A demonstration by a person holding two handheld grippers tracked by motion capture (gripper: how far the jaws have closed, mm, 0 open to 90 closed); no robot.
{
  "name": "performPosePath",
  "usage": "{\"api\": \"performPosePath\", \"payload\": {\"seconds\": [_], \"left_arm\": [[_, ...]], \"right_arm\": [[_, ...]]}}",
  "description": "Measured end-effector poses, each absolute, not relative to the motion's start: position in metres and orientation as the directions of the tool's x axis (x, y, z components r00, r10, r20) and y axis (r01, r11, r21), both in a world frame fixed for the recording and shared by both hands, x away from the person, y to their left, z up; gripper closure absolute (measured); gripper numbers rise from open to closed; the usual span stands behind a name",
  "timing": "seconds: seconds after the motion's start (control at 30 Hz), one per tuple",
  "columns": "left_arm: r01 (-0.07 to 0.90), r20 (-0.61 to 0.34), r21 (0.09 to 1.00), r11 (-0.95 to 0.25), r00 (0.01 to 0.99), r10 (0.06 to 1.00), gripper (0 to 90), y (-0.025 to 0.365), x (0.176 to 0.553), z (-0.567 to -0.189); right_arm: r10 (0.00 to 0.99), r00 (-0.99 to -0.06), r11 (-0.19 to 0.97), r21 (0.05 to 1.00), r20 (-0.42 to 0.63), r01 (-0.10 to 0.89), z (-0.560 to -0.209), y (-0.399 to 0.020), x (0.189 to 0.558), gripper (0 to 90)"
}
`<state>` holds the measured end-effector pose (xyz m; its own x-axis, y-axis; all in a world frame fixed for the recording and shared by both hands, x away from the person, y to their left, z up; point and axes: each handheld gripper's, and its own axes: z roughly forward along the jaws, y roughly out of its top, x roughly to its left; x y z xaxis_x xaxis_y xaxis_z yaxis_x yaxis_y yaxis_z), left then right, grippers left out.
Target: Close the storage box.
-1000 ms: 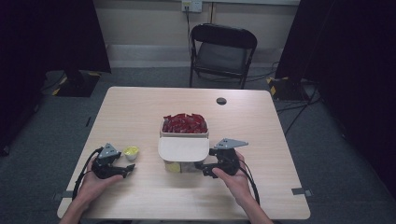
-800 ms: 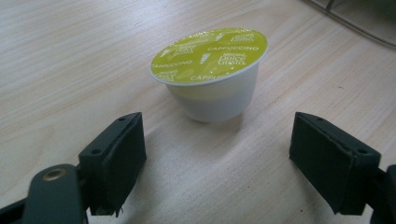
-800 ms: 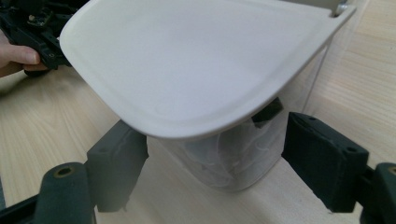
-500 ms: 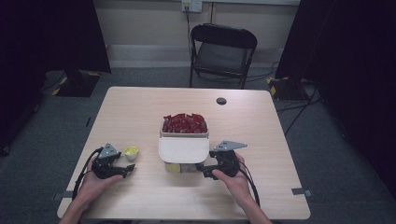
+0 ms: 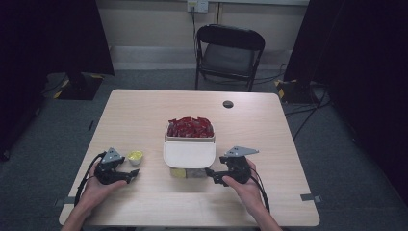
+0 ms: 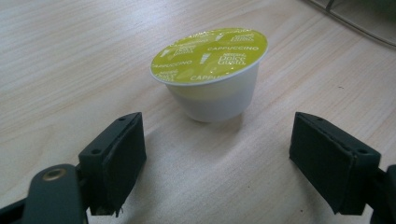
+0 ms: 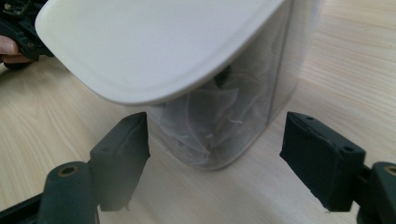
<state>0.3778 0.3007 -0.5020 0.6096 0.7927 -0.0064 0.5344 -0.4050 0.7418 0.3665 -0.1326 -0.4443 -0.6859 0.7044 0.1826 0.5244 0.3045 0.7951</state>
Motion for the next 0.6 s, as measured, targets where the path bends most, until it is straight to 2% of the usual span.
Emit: {"api": "performPosePath", "payload": {"seconds": [0.6], "left_arm": [[0.535,-0.007,0.742,-0.405,0.61,0.793,18.0,0.301,0.378,-0.502]], "right_arm": [[0.785,-0.586,0.203,0.812,0.199,0.548,-0.442,-0.181,0.369,23.6]]}}
